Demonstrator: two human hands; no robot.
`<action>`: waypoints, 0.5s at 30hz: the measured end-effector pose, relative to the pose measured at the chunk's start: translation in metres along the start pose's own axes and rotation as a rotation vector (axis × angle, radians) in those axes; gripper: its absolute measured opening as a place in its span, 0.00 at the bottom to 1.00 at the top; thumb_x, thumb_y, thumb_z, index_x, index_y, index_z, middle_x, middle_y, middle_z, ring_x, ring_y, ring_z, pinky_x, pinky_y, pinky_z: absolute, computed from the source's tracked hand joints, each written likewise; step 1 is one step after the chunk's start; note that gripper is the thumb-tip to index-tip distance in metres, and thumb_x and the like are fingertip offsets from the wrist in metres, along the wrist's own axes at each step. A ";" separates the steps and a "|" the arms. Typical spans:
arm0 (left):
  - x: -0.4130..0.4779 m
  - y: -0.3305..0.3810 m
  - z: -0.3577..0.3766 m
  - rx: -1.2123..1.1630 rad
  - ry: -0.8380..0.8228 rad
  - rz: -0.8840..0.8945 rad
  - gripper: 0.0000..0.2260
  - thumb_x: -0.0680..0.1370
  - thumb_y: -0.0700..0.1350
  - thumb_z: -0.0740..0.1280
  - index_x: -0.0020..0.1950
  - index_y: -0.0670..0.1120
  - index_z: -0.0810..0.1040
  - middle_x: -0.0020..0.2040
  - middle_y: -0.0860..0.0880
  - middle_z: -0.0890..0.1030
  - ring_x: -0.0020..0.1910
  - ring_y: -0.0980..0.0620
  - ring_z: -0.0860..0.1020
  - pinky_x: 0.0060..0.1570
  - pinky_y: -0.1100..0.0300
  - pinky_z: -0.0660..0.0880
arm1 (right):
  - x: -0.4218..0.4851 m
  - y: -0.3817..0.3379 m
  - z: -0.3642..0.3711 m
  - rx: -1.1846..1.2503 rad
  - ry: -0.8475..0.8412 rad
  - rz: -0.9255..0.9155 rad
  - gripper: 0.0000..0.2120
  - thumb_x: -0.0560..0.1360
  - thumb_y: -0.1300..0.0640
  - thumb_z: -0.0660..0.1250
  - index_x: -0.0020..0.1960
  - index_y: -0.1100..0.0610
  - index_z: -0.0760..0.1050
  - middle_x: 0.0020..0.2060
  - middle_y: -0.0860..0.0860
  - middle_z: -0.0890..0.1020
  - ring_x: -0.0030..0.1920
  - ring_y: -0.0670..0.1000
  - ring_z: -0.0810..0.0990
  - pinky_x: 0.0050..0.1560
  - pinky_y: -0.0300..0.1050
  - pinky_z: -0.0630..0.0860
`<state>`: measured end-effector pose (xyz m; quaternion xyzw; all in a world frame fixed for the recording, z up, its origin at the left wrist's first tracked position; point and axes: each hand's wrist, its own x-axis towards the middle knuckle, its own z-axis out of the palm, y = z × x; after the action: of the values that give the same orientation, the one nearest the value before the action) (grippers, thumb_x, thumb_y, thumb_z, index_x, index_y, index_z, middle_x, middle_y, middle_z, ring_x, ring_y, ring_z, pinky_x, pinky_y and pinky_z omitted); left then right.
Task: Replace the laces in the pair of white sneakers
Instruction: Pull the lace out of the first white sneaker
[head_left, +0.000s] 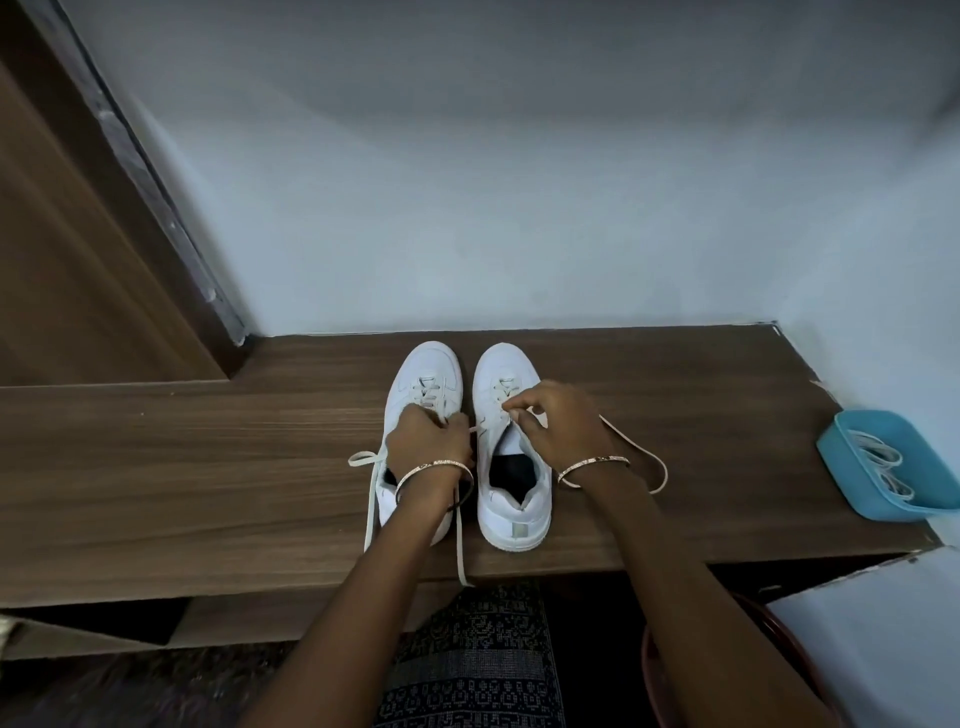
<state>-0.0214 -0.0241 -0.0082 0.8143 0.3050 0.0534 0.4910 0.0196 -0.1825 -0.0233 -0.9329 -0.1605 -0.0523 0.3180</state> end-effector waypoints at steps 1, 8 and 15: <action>-0.006 0.002 -0.004 0.031 0.071 0.034 0.18 0.71 0.52 0.67 0.52 0.40 0.72 0.42 0.42 0.82 0.40 0.41 0.79 0.44 0.55 0.75 | 0.001 0.001 -0.001 0.015 -0.010 0.010 0.08 0.74 0.57 0.70 0.49 0.50 0.86 0.47 0.48 0.86 0.45 0.50 0.83 0.50 0.47 0.77; -0.031 0.003 0.000 0.295 0.121 0.607 0.12 0.76 0.48 0.67 0.58 0.47 0.71 0.53 0.47 0.75 0.44 0.43 0.78 0.34 0.54 0.72 | 0.004 -0.005 -0.009 -0.113 -0.078 0.003 0.13 0.66 0.58 0.75 0.51 0.51 0.86 0.49 0.48 0.86 0.50 0.51 0.82 0.54 0.43 0.75; -0.019 -0.014 0.018 0.633 -0.040 0.717 0.09 0.76 0.48 0.68 0.49 0.44 0.81 0.53 0.44 0.77 0.51 0.42 0.77 0.40 0.51 0.74 | 0.004 -0.005 0.005 -0.114 0.047 -0.033 0.09 0.66 0.62 0.72 0.45 0.56 0.85 0.42 0.52 0.86 0.45 0.56 0.84 0.50 0.49 0.77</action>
<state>-0.0359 -0.0443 -0.0249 0.9785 -0.0036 0.1082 0.1754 0.0219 -0.1746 -0.0238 -0.9452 -0.1653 -0.0885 0.2671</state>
